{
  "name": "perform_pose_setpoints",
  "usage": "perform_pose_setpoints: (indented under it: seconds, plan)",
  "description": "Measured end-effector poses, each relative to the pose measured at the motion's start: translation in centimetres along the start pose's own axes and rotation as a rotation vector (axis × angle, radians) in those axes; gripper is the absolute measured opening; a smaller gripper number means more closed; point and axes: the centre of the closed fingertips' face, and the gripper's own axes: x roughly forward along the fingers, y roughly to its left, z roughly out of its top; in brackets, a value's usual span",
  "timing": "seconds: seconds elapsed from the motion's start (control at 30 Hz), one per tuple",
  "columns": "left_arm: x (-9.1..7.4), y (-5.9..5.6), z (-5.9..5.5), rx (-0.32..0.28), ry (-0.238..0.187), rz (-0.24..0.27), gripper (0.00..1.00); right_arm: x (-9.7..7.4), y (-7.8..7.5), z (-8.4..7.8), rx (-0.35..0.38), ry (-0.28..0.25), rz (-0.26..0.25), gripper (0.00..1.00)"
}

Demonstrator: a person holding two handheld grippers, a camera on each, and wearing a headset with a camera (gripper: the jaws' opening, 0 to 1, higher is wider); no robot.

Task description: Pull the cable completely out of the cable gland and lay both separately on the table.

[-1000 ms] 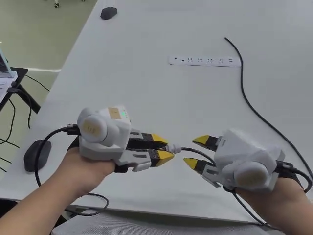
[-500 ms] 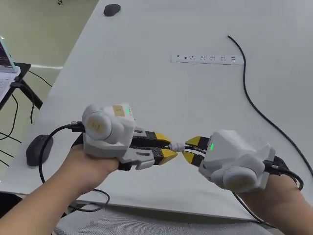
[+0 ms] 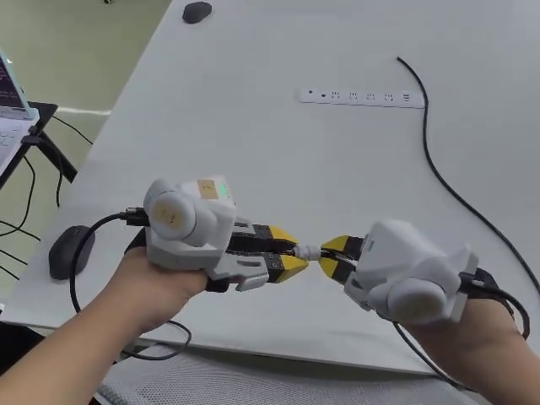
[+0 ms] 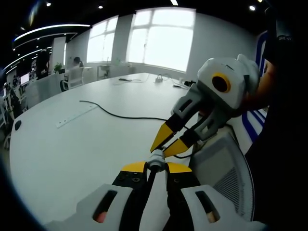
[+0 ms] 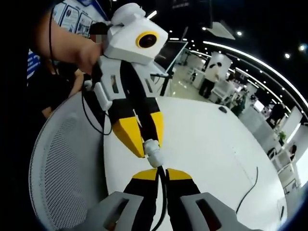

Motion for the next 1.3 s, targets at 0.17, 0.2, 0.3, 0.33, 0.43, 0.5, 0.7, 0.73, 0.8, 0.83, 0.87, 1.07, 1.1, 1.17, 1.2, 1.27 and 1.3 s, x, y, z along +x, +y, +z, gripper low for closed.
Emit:
perform_pose_setpoints:
  seconds: [0.17,0.2,0.3,0.33,0.43,0.5,0.7,0.73,0.8,0.83,0.87,1.07,1.1,1.17,1.2,1.27,1.3]
  plan:
    - [-0.1,0.0,0.3,0.000,-0.010,0.005,0.15,-0.1,-0.4,-0.2,0.049,-0.006,-0.017,0.00]
    - [-0.1,0.1,0.3,-0.002,-0.011,0.006,0.15,-0.1,-0.5,-0.2,0.064,-0.005,-0.019,0.00]
    - [-0.2,0.2,0.4,-0.005,-0.020,0.009,0.15,-0.3,-0.9,-0.5,0.125,-0.009,-0.025,0.01]
    - [-0.2,0.2,0.4,-0.009,-0.022,0.010,0.15,-0.3,-1.0,-0.6,0.144,-0.009,-0.024,0.01]
    - [-0.2,0.2,0.5,-0.005,-0.028,0.018,0.15,-0.4,-1.3,-1.2,0.202,0.001,-0.025,0.01]
    - [-0.3,0.3,0.5,-0.003,-0.029,0.018,0.15,-0.5,-1.5,-1.7,0.221,0.006,-0.034,0.01]
    - [-0.3,0.3,0.5,-0.004,-0.033,0.019,0.15,-0.6,-1.8,-3.3,0.320,0.028,-0.046,0.00]
    - [-0.4,0.3,0.5,-0.004,-0.032,0.020,0.15,-0.6,-1.9,-3.6,0.340,0.035,-0.051,0.00]
    - [-0.4,0.2,0.5,-0.002,-0.034,0.019,0.15,-0.6,-2.1,-4.2,0.376,0.046,-0.059,0.00]
    - [-0.5,0.3,0.5,-0.003,-0.035,0.019,0.15,-0.7,-2.2,-4.6,0.409,0.050,-0.062,0.00]
    - [-0.5,0.3,0.5,-0.003,-0.036,0.019,0.15,-0.7,-2.3,-4.9,0.434,0.054,-0.066,0.00]
    - [-0.7,0.5,0.8,0.000,-0.049,0.017,0.15,-0.9,-2.9,-6.8,0.582,0.085,-0.084,0.00]
    - [-0.7,0.6,0.8,0.000,-0.051,0.018,0.15,-0.9,-3.0,-7.0,0.604,0.089,-0.084,0.00]
    - [-0.7,0.6,0.9,0.000,-0.054,0.019,0.15,-0.9,-3.0,-7.6,0.657,0.102,-0.083,0.00]
    - [-0.8,0.6,0.9,-0.001,-0.057,0.017,0.15,-0.9,-3.0,-7.8,0.682,0.104,-0.080,0.00]
    - [-0.8,0.7,1.0,0.003,-0.058,0.019,0.15,-0.7,-3.0,-8.2,0.727,0.113,-0.077,0.00]
    - [-0.8,0.7,1.0,0.001,-0.059,0.018,0.15,-0.6,-3.1,-8.4,0.737,0.120,-0.080,0.00]
